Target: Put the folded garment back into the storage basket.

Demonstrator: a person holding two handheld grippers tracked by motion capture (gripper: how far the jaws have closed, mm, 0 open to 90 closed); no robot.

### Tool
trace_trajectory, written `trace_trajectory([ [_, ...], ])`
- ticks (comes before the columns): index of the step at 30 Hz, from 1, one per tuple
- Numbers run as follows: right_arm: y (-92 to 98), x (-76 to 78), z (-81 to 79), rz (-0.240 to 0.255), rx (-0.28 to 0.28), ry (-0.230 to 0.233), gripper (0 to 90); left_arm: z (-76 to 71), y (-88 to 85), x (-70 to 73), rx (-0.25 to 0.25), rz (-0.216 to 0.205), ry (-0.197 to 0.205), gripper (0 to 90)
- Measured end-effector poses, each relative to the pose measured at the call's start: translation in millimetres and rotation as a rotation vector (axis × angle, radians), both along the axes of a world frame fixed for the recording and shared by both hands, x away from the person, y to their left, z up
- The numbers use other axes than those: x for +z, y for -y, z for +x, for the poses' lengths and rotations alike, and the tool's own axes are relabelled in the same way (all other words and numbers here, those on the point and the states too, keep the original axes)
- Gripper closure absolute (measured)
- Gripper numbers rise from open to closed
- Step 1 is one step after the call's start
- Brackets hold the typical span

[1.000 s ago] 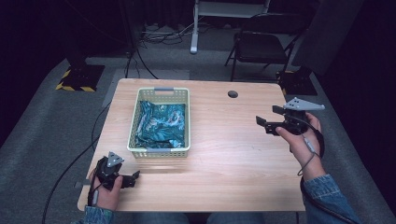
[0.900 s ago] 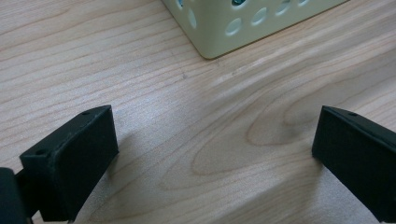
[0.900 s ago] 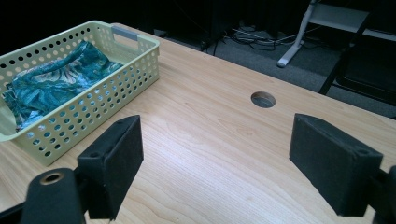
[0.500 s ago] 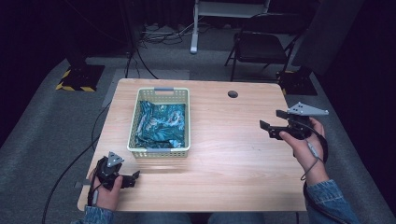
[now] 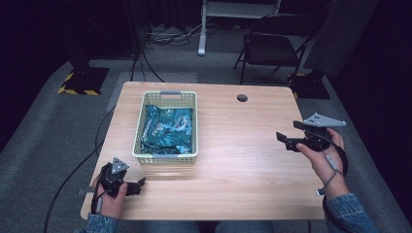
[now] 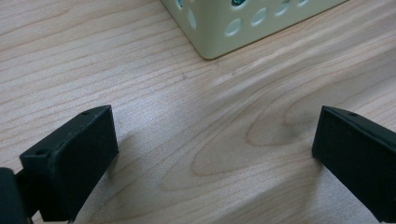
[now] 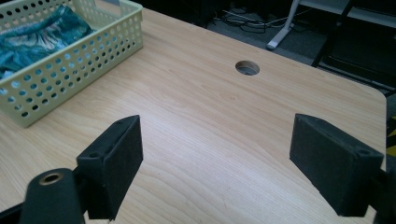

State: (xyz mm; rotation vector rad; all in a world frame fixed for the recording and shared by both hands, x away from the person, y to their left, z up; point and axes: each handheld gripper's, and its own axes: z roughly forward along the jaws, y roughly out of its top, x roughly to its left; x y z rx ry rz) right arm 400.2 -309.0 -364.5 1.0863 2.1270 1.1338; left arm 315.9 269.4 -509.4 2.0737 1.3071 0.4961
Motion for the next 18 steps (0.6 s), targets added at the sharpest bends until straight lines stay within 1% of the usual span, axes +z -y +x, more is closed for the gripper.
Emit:
trace_trajectory([
  [2, 2.4, -2.1, -1.5, -0.012, -0.001, -0.005, 17.9, 0.0, 0.0, 0.0, 0.000, 0.000, 0.000, 0.2],
  [6, 7.7, -6.2, -4.3, -0.001, -0.011, -0.009, 17.9, 0.1, 0.0, 0.0, 0.000, -0.001, 0.000, 0.2],
  [15, 13.8, -17.2, -7.9, -0.002, -0.018, -0.028, 17.9, 0.1, 0.0, 0.0, 0.000, 0.000, 0.000, 0.2],
  [18, 17.1, -23.3, -10.2, -0.003, -0.023, -0.042, 17.8, 0.1, 0.0, 0.0, 0.000, -0.001, 0.000, 0.2],
])
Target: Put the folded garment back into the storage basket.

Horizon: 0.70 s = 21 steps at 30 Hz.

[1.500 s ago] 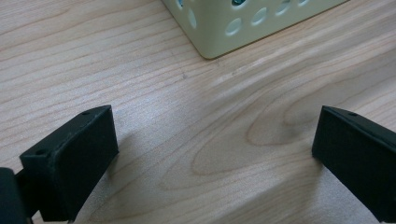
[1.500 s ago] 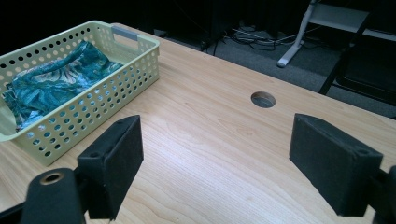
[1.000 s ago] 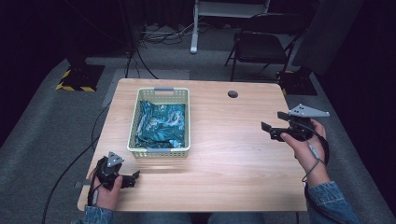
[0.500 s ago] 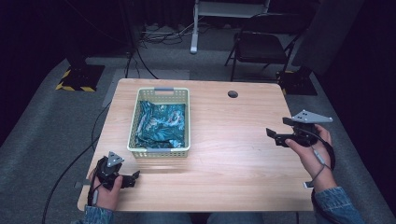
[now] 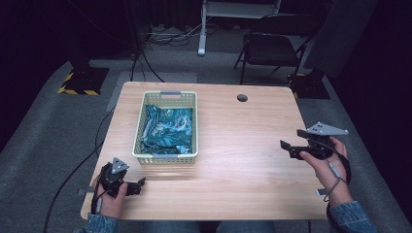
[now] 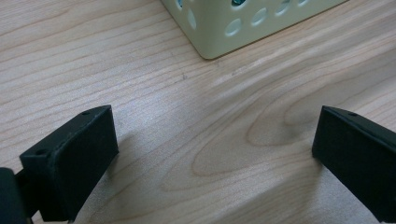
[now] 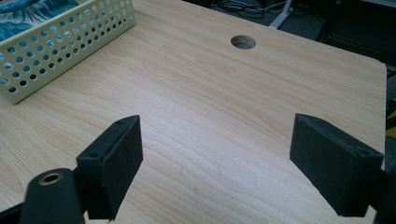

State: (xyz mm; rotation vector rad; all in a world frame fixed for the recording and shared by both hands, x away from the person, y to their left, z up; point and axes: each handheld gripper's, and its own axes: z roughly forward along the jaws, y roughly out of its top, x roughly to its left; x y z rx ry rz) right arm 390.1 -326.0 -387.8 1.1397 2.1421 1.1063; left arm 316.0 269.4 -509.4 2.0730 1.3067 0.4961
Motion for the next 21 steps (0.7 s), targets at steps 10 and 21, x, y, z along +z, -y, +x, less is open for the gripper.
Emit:
trace_trajectory([
  [10, 9.9, -13.5, -3.5, -0.012, -0.016, -0.030, 17.7, 0.0, 0.0, 0.0, 0.000, 0.000, 0.000, 0.2],
  [21, 17.9, -29.3, -8.5, -0.018, -0.022, -0.061, 17.6, 0.0, 0.0, 0.0, 0.000, 0.000, 0.000, 0.2],
])
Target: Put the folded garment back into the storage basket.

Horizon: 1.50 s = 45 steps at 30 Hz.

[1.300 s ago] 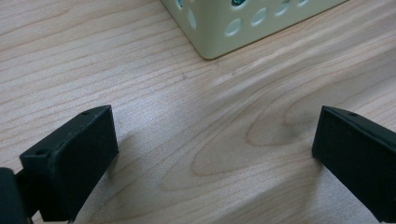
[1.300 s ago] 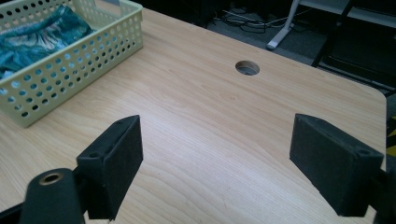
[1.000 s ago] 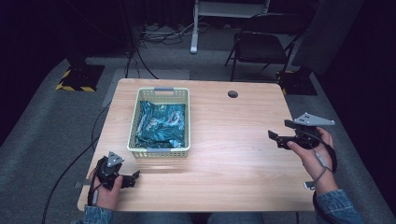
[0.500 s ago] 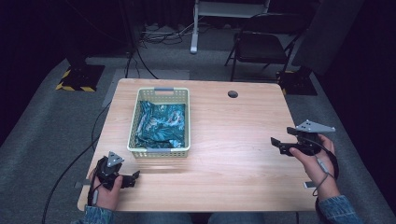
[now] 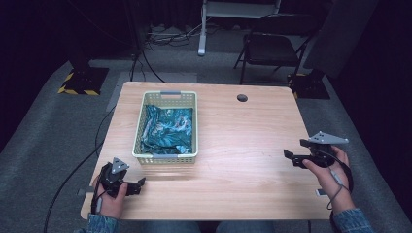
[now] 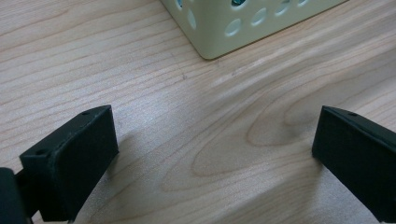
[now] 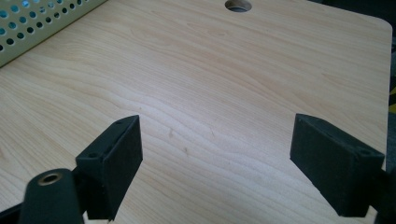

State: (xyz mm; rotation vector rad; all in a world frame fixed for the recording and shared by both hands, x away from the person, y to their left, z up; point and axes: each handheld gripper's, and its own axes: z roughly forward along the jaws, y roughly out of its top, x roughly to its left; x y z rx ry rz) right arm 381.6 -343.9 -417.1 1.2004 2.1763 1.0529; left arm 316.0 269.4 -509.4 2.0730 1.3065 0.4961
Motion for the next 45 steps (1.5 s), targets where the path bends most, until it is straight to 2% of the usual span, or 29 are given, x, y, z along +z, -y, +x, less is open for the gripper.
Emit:
trace_trajectory([
  [15, 8.5, -22.7, -8.0, 0.001, -0.015, -0.040, 17.3, 0.0, 0.0, 0.0, 0.000, 0.000, 0.000, 0.2],
  [20, 11.9, -32.6, -12.7, 0.022, -0.016, -0.045, 17.3, 0.0, 0.0, 0.0, 0.000, 0.000, 0.000, 0.2],
  [37, 18.5, -67.1, -21.8, -0.014, -0.029, -0.110, 16.9, 0.0, 0.0, 0.0, 0.000, 0.000, 0.000, 0.2],
  [45, 16.1, -80.7, -27.8, -0.053, -0.024, -0.135, 15.7, 0.0, 0.0, 0.0, 0.000, 0.000, 0.000, 0.2],
])
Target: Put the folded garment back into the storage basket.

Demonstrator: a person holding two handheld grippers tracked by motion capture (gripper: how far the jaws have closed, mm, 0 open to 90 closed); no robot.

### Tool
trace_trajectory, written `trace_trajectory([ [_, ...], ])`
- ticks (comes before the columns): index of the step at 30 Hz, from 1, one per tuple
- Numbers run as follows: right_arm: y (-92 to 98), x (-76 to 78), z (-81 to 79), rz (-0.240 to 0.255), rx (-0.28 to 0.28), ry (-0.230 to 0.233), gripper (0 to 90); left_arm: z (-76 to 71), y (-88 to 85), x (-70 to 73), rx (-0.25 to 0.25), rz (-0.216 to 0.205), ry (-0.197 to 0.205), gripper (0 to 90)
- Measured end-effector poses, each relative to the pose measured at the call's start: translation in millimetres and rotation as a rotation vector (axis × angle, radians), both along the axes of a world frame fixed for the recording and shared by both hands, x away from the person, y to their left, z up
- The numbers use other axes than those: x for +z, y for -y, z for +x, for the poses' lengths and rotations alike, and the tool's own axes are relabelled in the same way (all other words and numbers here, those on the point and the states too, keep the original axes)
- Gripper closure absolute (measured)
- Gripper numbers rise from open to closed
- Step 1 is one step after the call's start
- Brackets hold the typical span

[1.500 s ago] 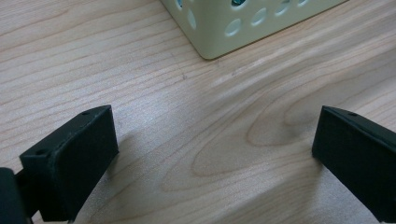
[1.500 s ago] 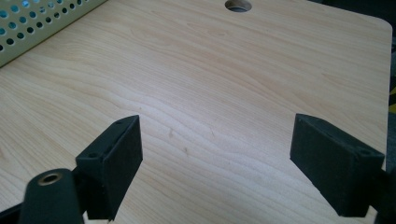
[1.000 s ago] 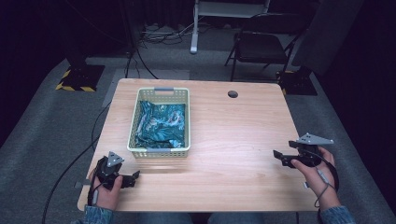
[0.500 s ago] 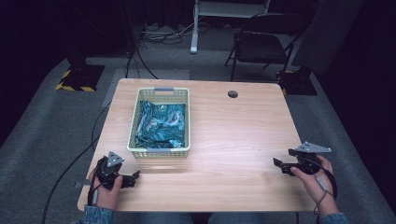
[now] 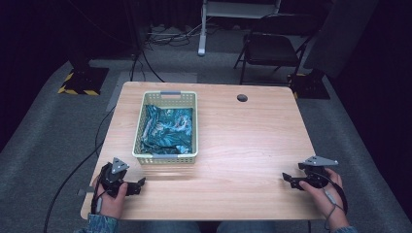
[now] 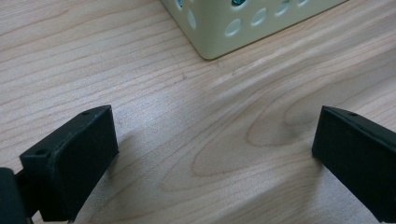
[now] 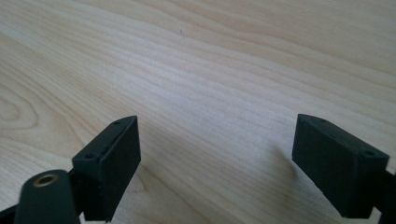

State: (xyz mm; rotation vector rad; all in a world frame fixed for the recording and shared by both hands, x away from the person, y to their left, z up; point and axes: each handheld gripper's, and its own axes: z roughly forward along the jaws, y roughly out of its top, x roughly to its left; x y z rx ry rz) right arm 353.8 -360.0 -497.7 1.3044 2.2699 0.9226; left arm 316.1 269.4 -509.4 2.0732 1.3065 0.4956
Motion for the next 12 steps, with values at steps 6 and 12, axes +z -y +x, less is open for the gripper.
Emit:
trace_trajectory([
  [6, -1.0, -8.6, -5.1, 0.010, -0.007, 0.040, 9.9, 0.2, 0.0, 0.0, 0.000, -0.001, 0.000, 0.2],
  [12, -0.4, -9.4, -5.8, 0.012, 0.017, 0.035, 6.3, 0.1, 0.1, -0.1, 0.000, -0.001, 0.000, 0.2],
])
